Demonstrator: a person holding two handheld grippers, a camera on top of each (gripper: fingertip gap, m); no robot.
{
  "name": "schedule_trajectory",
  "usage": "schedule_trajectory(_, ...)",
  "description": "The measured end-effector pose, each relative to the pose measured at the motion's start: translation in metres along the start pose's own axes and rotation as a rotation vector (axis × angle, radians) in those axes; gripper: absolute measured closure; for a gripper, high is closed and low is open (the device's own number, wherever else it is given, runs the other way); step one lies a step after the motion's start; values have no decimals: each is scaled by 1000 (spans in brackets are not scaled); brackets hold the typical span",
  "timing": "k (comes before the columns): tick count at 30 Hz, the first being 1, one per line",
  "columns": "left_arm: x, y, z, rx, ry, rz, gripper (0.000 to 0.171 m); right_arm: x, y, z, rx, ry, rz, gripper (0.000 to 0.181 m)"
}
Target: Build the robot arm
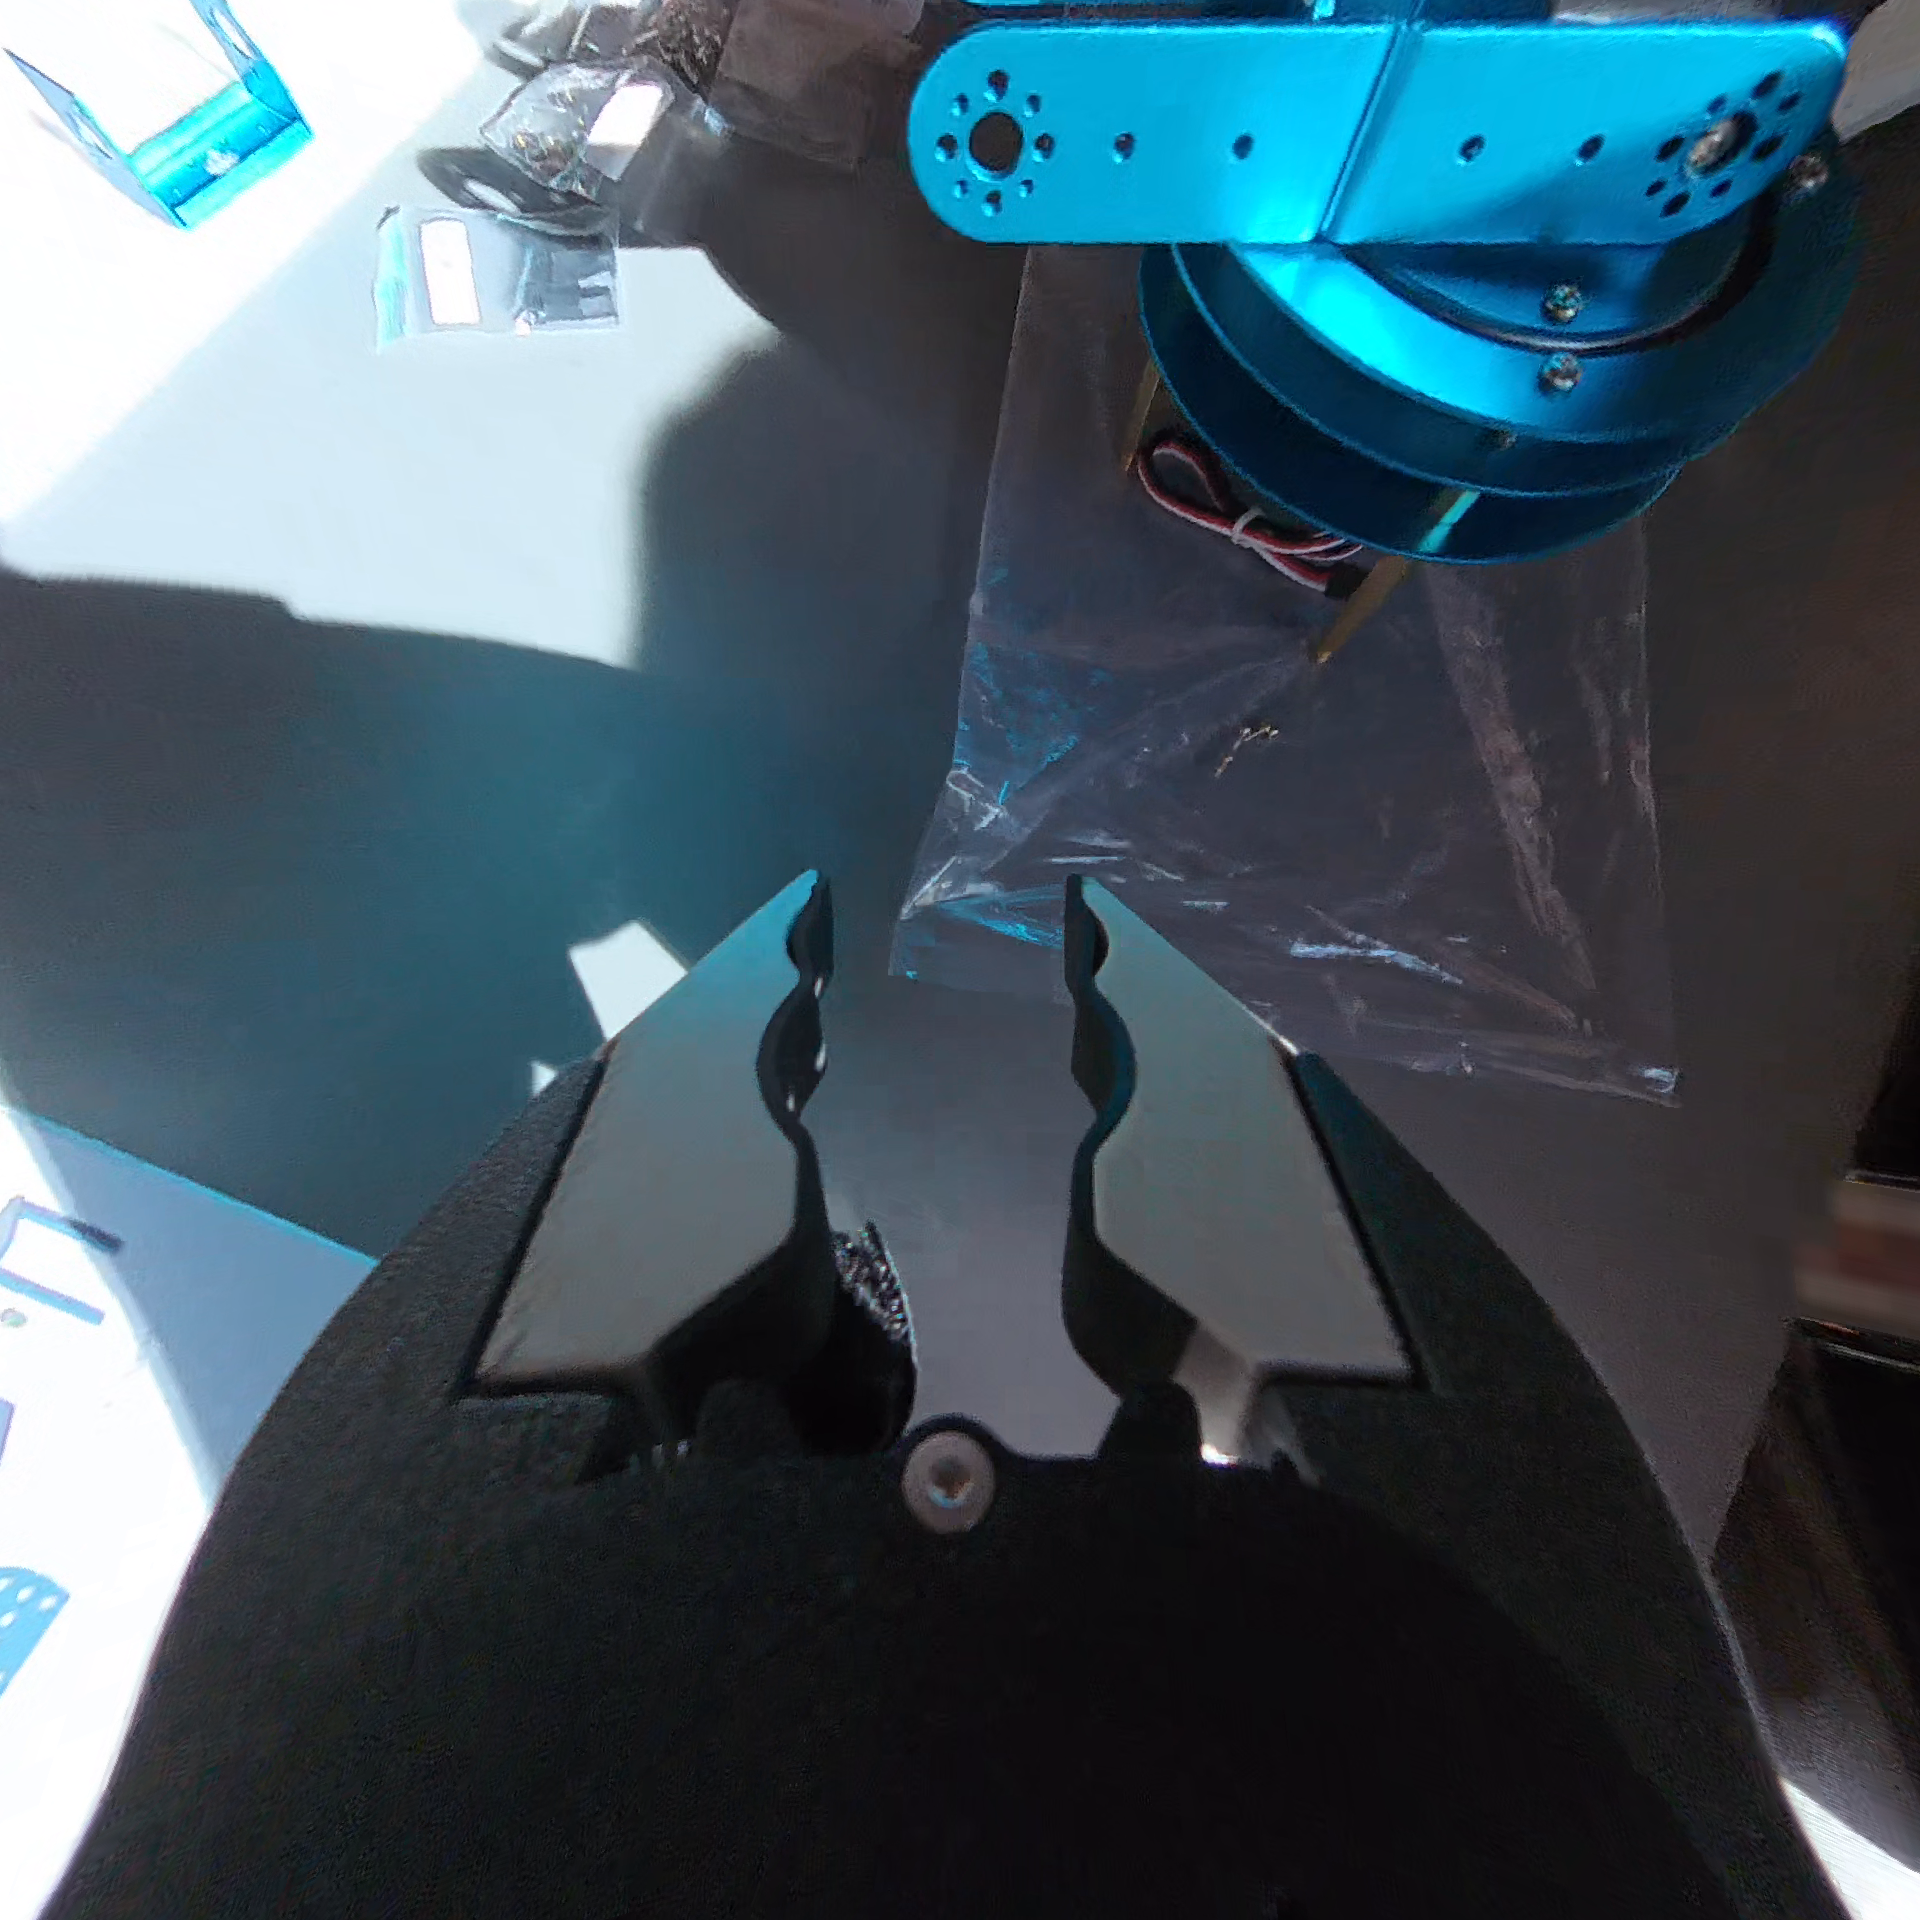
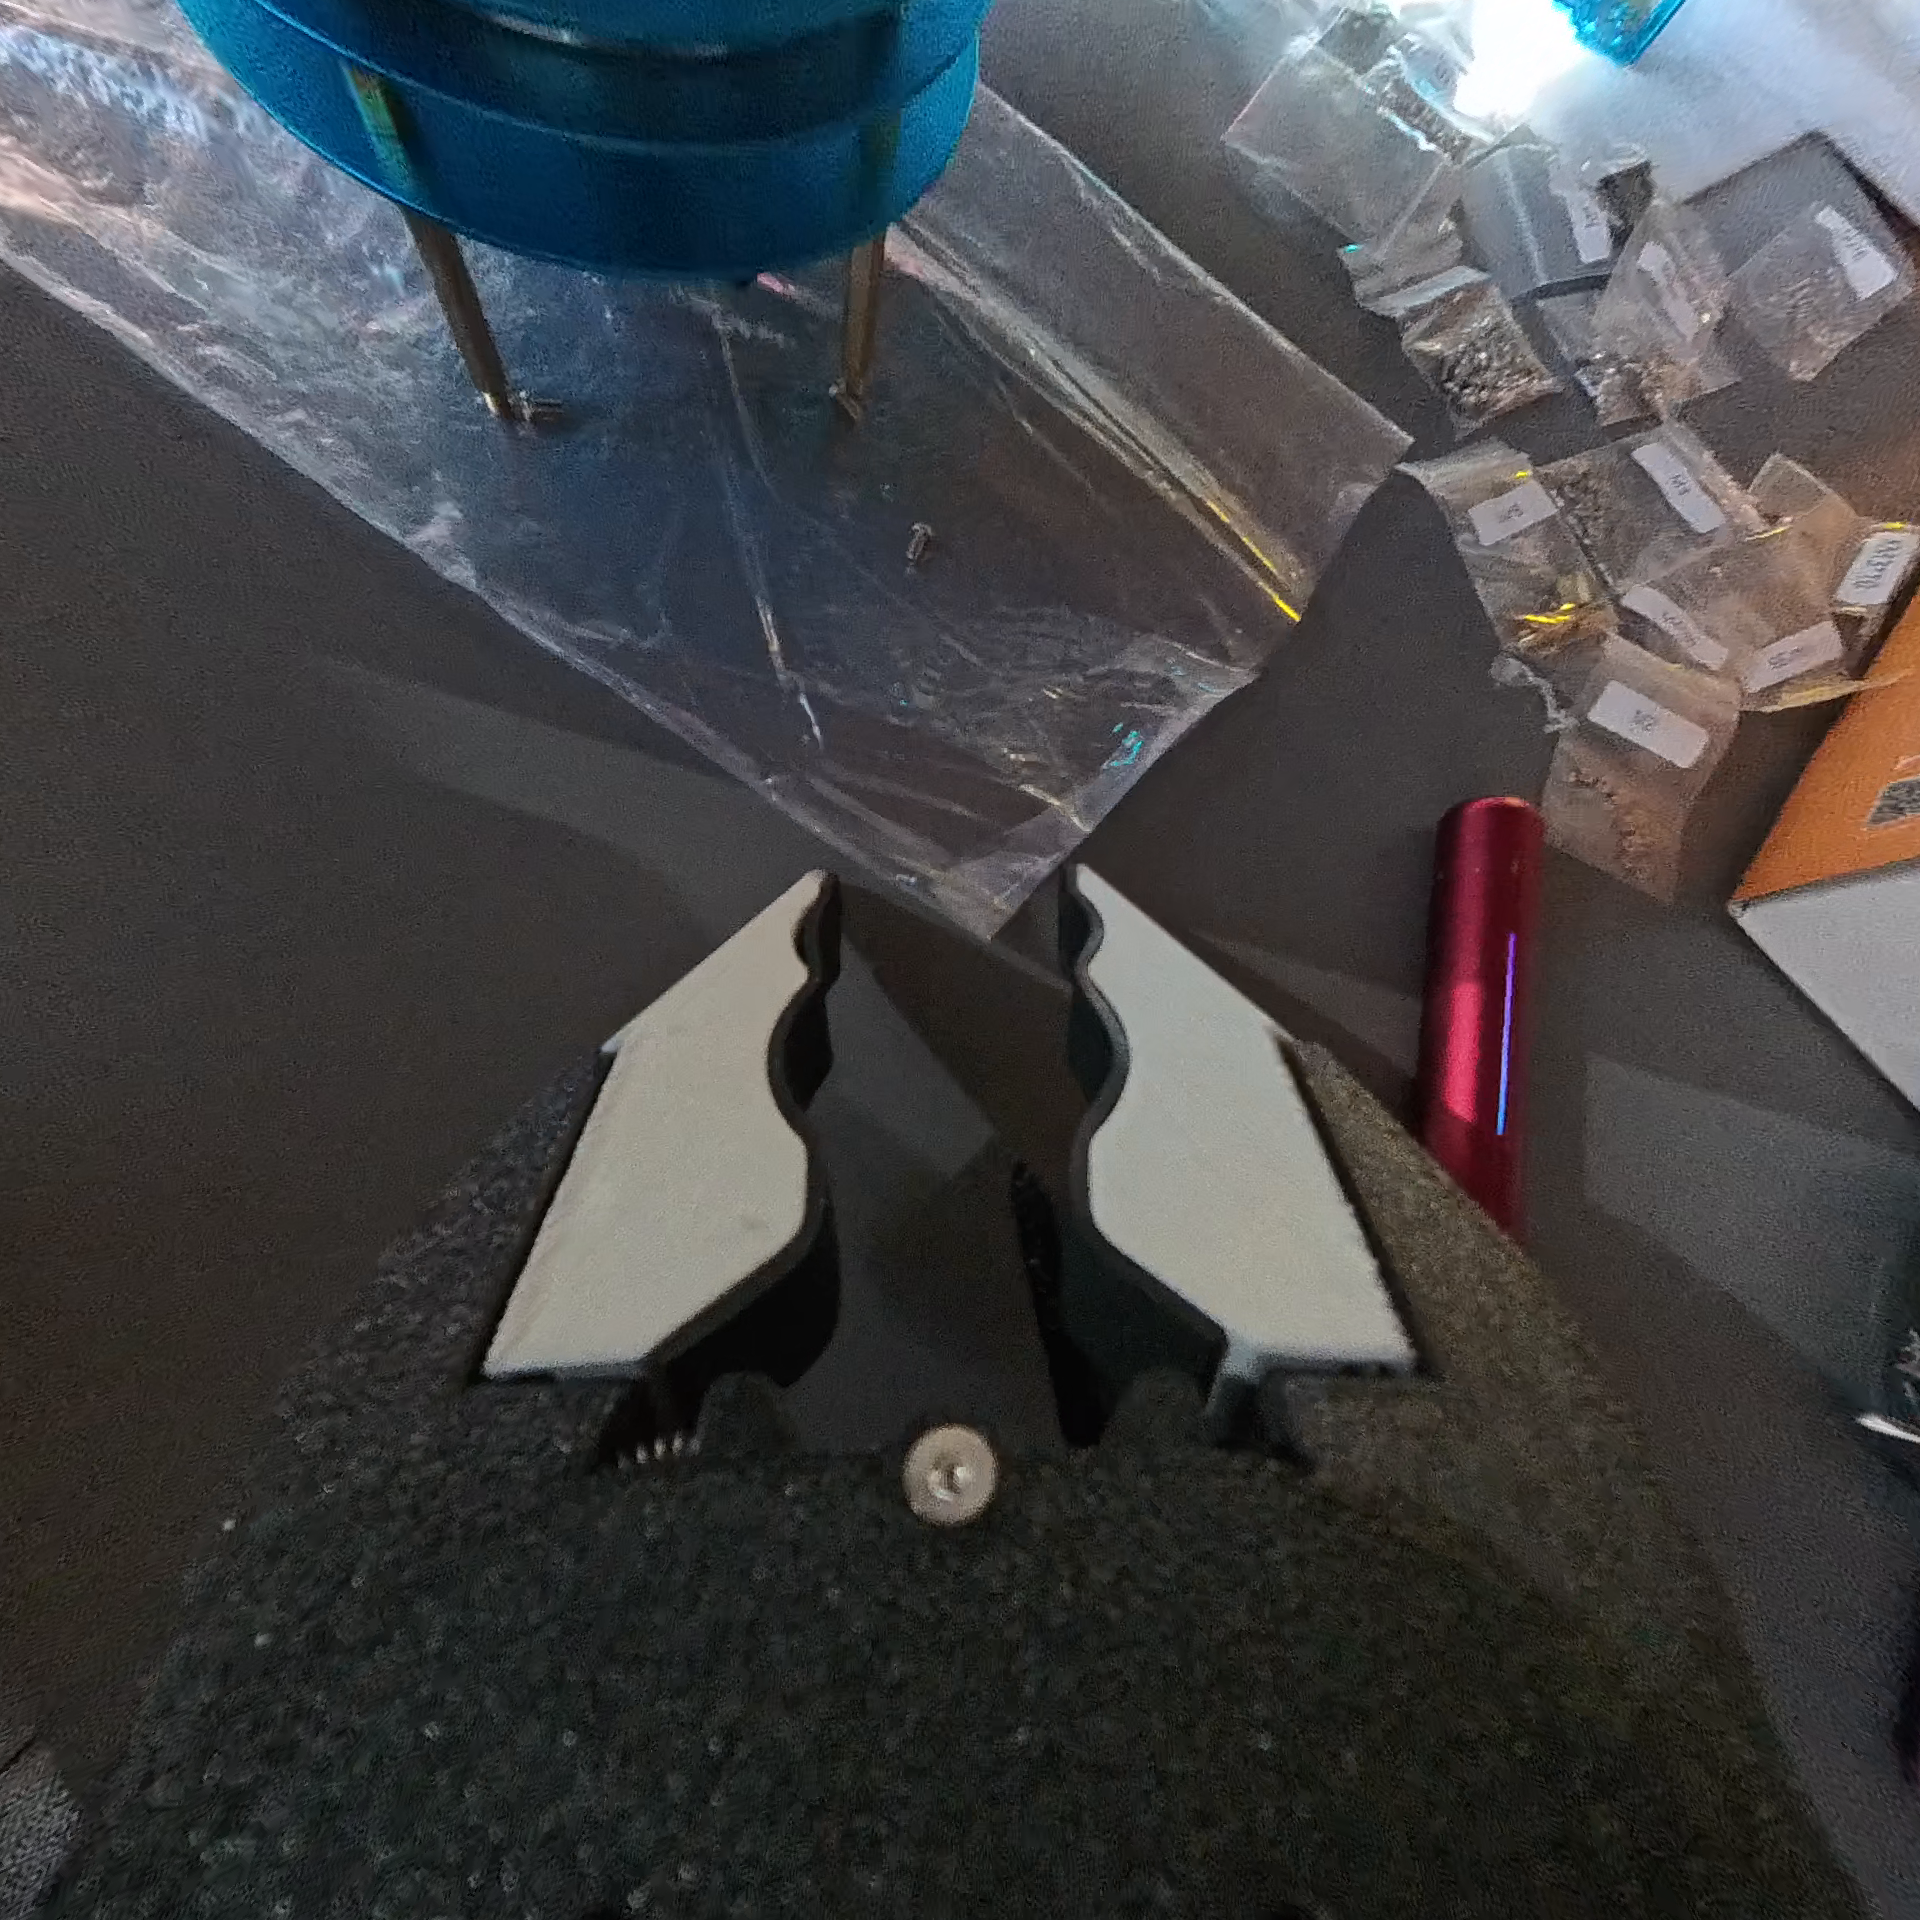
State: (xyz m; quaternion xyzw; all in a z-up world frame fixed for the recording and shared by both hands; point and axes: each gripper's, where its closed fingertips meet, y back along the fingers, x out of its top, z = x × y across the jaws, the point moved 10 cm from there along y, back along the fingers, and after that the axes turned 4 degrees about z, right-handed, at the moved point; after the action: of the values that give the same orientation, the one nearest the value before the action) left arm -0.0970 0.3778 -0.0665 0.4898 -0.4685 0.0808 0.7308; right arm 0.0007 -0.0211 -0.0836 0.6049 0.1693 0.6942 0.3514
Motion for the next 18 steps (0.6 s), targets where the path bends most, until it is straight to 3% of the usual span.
schedule_trajectory(3, 1, -14, -5, -111, 51, -27, 148, 2, -5, 7, 64, -25, -4, 151)
schedule_trajectory(6, -7, -21, -6, -70, -26, -79, 171, 2, -7, 10, 141, -54, -28, 170)
schedule_trajectory(8, -10, -18, -6, -97, -20, -90, 171, 1, -7, 10, 173, -55, -23, 179)
schedule_trajectory(13, -14, -13, -2, -50, -89, -97, 171, -2, -8, 13, 191, -73, -15, 180)
schedule_trajectory(18, -12, -2, 7, 85, -121, -66, 166, 3, -2, 19, 116, -70, -35, 157)
